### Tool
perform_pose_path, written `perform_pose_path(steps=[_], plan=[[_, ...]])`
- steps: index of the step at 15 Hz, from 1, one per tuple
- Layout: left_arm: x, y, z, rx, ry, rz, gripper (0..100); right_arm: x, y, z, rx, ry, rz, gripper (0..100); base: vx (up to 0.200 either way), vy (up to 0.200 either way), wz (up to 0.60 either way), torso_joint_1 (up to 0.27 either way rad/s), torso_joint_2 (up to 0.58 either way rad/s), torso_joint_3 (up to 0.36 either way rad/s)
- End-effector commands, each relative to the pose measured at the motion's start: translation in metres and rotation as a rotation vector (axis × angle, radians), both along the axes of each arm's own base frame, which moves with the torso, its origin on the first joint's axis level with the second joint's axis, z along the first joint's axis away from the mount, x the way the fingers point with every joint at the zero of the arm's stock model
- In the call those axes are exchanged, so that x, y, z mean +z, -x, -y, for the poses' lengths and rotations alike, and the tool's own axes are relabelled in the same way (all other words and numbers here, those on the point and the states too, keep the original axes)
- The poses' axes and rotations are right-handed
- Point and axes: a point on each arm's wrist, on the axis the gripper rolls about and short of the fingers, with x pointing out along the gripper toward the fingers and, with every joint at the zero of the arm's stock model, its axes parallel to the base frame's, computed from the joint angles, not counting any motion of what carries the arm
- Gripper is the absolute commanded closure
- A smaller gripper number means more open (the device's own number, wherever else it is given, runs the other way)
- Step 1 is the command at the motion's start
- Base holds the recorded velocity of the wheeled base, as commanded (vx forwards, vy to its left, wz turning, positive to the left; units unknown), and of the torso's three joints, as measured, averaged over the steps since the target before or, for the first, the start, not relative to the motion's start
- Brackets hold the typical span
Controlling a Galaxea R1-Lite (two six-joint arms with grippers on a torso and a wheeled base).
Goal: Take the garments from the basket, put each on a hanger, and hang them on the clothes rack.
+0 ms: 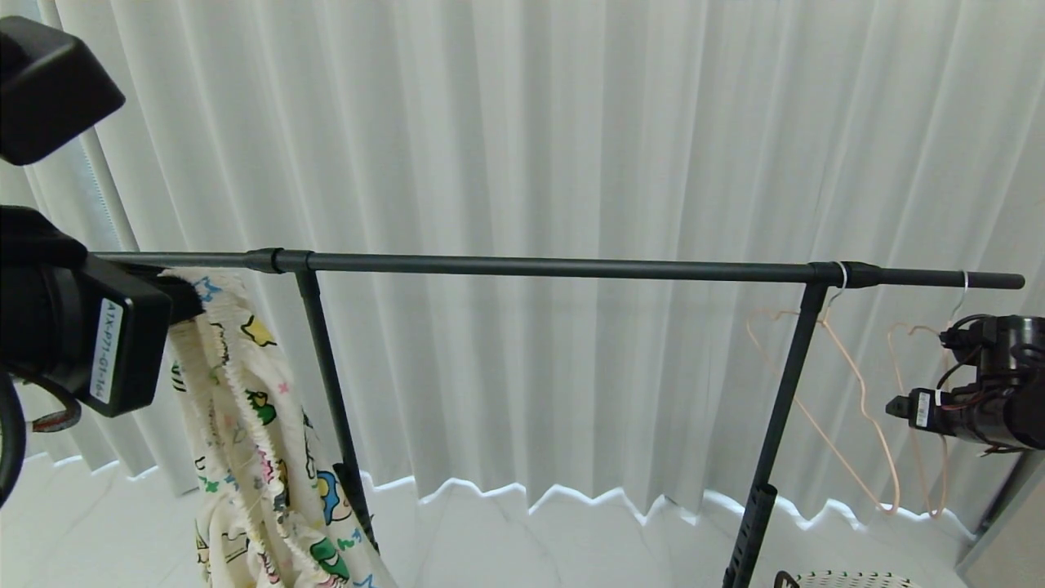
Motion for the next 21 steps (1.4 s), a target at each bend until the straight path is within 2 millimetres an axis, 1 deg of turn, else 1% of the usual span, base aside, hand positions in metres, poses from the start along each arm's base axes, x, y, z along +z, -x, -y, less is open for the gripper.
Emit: perform_pose_path(steps=[1, 7, 10, 12, 13, 14, 15, 17, 18, 21], plan=[[0.0, 0.0, 0.0, 0.0, 0.0, 0.001, 100, -0.001, -0.001, 0.0, -0.002, -0.001, -0.001, 100, 0.0, 0.0, 0.0, 0.0, 0.0, 0.0], [0.001, 0.001, -0.001, 0.001, 0.004, 0.005, 100, 0.006, 0.0, -0.005, -0.012, 0.023, 0.016, 100, 0.0, 0.0, 0.0, 0.0, 0.0, 0.0], [0.002, 0.002, -0.001, 0.001, 0.007, 0.008, 100, 0.015, 0.004, -0.015, 0.02, 0.032, 0.037, 100, 0.0, 0.0, 0.0, 0.0, 0.0, 0.0], [0.004, 0.001, 0.0, 0.0, 0.022, 0.029, 100, 0.023, 0.003, -0.022, 0.042, 0.04, 0.081, 100, 0.0, 0.0, 0.0, 0.0, 0.0, 0.0], [0.004, 0.001, 0.0, 0.0, 0.022, 0.029, 100, 0.023, 0.003, -0.022, 0.042, 0.04, 0.081, 100, 0.0, 0.0, 0.0, 0.0, 0.0, 0.0], [0.006, 0.0, 0.0, -0.002, 0.029, 0.046, 100, 0.03, 0.003, -0.024, 0.056, 0.061, 0.118, 100, 0.0, 0.0, 0.0, 0.0, 0.0, 0.0], [0.006, 0.001, -0.001, -0.003, 0.025, 0.05, 100, 0.033, 0.004, -0.024, 0.06, 0.067, 0.128, 100, 0.0, 0.0, 0.0, 0.0, 0.0, 0.0], [0.003, 0.006, -0.005, -0.013, 0.003, 0.055, 100, 0.042, 0.014, -0.026, 0.073, 0.087, 0.158, 100, 0.0, 0.0, 0.0, 0.0, 0.0, 0.0], [0.002, 0.01, -0.008, -0.013, 0.005, 0.06, 100, 0.045, 0.022, -0.027, 0.08, 0.092, 0.165, 100, 0.0, 0.0, 0.0, 0.0, 0.0, 0.0], [0.001, 0.015, -0.012, -0.018, -0.015, 0.069, 100, 0.053, 0.05, -0.034, 0.099, 0.1, 0.172, 100, 0.0, 0.0, 0.0, 0.0, 0.0, 0.0]])
